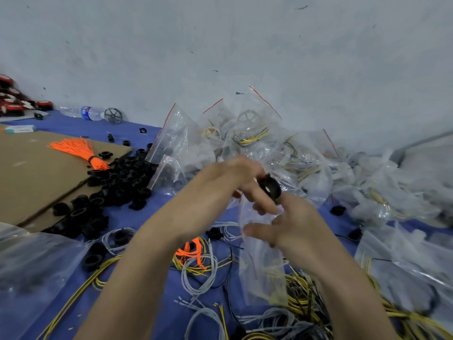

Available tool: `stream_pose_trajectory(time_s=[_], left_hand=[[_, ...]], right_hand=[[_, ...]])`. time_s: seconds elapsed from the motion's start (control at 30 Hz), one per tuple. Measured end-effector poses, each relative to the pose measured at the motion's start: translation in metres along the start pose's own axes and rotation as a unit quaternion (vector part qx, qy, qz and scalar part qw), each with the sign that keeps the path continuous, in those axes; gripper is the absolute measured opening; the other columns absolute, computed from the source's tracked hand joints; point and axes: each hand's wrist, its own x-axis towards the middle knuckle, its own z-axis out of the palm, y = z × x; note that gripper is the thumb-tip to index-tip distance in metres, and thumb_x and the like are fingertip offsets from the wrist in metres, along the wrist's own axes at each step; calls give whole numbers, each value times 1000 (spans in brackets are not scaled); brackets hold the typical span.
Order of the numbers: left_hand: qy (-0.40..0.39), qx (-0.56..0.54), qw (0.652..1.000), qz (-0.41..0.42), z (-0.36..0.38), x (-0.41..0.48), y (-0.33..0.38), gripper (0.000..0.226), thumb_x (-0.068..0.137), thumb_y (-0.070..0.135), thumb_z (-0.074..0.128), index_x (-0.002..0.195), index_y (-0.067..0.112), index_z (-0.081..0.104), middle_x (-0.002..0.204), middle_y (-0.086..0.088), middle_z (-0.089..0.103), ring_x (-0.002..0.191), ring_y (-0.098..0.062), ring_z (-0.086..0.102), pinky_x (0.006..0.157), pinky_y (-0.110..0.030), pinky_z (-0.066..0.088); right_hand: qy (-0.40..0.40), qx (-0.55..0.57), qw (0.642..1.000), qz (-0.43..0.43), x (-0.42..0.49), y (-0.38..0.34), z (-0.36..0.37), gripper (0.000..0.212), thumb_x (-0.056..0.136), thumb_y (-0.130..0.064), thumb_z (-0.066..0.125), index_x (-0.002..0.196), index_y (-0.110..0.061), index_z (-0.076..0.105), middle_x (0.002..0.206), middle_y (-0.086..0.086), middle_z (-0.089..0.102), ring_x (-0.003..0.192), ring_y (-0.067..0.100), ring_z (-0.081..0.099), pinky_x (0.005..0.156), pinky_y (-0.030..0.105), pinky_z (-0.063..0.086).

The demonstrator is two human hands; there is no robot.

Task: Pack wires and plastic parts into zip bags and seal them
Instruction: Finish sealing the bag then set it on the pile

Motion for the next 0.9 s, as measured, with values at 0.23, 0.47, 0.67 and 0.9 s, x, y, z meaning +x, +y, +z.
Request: stream_pose_trajectory(time_s=[0.23, 0.47, 0.67, 0.9], left_hand=[[62, 148, 986, 35, 17, -12, 8, 51, 81, 48, 37, 67, 14, 72, 85, 7, 62, 84, -8, 58, 88, -31, 39], [95, 213, 972, 14, 6, -18, 12, 68, 83, 57, 33, 67, -6, 54, 78, -25, 60, 72, -31, 55, 73, -43, 42], [270, -87, 959, 0, -34, 28, -15, 43, 92, 14, 43, 59, 26, 68, 71, 6, 69, 66, -11, 59, 61, -22, 44], [96, 378, 897, -209, -72, 87, -167, 67, 90, 24, 60, 147, 11, 27, 147, -17, 32, 122, -34, 47, 95, -35, 39]], right_hand=[[-31, 148, 988, -20, -3, -1, -13, 34, 71, 3, 71, 94, -21, 61, 85, 0, 61, 50, 5, 52, 51, 16, 42], [52, -12, 999, -6, -7, 5, -29, 48, 78, -1, 62, 117, -30, 59, 79, -7, 49, 38, 6, 44, 42, 11, 34], [57, 40, 997, -32, -12, 0, -39, 48, 78, -4, 59, 112, -38, 61, 37, -6, 44, 33, 7, 33, 35, 12, 30], [44, 51, 997, -23, -11, 5, -44, 47, 80, -5, 59, 115, -37, 60, 43, -2, 46, 34, 9, 36, 35, 18, 32]])
